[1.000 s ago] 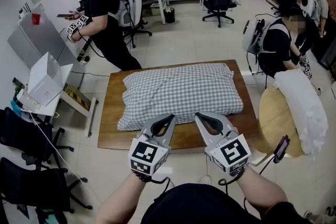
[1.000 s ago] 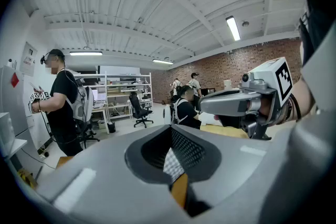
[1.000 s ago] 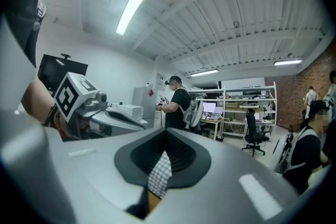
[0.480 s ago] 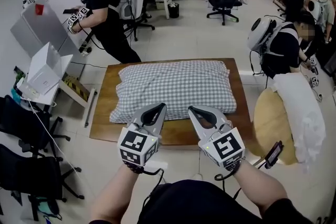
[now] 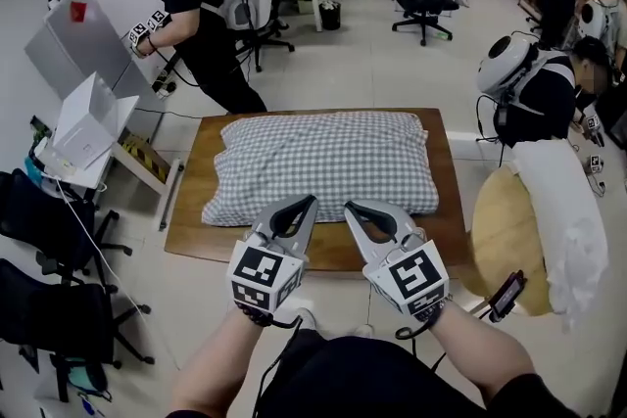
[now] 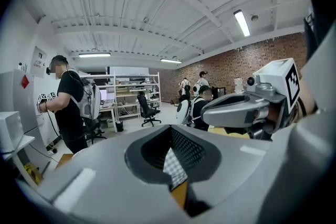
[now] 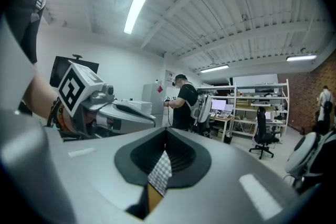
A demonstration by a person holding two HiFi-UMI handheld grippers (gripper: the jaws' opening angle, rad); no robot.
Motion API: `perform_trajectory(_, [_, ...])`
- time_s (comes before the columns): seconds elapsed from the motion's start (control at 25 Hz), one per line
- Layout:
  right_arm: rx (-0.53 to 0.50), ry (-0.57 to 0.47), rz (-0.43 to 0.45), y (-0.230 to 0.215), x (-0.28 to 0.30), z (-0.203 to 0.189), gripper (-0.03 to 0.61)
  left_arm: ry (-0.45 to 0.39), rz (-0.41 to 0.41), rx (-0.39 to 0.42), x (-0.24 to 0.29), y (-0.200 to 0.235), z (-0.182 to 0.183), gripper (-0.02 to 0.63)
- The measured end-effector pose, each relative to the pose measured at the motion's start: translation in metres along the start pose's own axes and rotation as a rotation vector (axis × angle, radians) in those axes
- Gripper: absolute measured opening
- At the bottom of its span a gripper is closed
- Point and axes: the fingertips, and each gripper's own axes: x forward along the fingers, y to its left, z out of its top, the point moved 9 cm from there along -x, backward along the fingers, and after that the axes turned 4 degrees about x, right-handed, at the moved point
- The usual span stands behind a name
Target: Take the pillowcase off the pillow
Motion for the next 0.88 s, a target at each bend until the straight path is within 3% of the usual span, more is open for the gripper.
perform_trajectory(0.44, [-0.008,0.002,-0.004,0.003,0.032,-0.004,0.002,0.014,0.039,-0.011,-0.012,0.046,-0.018,0.020])
perform_trajectory(0.88, [0.012,0.046,-0.003,-0.019,0.152,-0.011,0.002,0.073,0.073,-0.099,0.005,0.182,-0.068,0.134])
